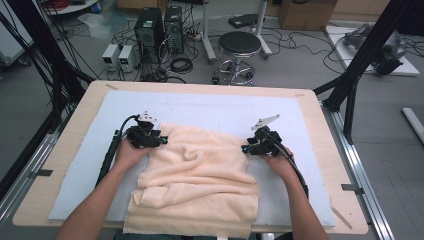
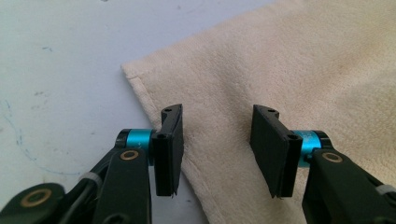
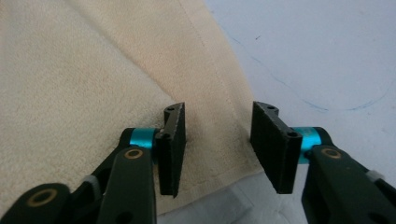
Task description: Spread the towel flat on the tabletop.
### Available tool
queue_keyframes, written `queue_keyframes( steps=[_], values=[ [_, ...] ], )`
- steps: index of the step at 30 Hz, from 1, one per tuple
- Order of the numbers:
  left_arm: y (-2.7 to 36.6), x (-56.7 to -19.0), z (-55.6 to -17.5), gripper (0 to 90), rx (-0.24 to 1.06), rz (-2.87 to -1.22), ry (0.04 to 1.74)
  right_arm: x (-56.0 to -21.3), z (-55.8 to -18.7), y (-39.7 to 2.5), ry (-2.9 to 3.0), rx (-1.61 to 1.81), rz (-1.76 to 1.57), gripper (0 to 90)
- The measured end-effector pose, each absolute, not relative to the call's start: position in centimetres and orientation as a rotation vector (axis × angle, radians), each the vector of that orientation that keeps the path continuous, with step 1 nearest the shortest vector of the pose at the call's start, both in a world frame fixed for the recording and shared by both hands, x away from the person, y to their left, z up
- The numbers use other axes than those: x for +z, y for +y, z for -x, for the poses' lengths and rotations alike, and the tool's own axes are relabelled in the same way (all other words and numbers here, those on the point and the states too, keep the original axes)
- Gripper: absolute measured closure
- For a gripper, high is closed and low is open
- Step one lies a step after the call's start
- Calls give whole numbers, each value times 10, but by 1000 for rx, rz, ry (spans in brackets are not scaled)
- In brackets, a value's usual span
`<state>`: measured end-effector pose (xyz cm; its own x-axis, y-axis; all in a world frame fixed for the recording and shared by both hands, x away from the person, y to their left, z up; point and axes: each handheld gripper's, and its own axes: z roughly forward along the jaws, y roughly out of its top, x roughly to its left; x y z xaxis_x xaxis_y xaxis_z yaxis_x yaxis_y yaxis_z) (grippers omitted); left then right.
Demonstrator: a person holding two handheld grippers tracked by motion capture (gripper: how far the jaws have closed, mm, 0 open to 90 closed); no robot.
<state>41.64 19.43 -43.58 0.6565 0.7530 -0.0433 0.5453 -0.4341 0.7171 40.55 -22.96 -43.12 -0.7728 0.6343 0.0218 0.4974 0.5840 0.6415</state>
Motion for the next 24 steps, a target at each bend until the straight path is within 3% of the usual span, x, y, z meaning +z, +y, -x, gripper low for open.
queue_keyframes(
  steps=[4, 7, 24],
  values=[
    [194, -435, -416, 701, 391, -2156, 1021, -430, -405, -225, 2639, 958, -886, 781],
    [193, -433, -414, 844, 387, -2172, 1019, -430, -408, -224, 2643, 982, -898, 840],
    [212, -403, -385, 870, 405, -2116, 932, -398, -390, -226, 2652, 1055, -755, 850]
  ],
)
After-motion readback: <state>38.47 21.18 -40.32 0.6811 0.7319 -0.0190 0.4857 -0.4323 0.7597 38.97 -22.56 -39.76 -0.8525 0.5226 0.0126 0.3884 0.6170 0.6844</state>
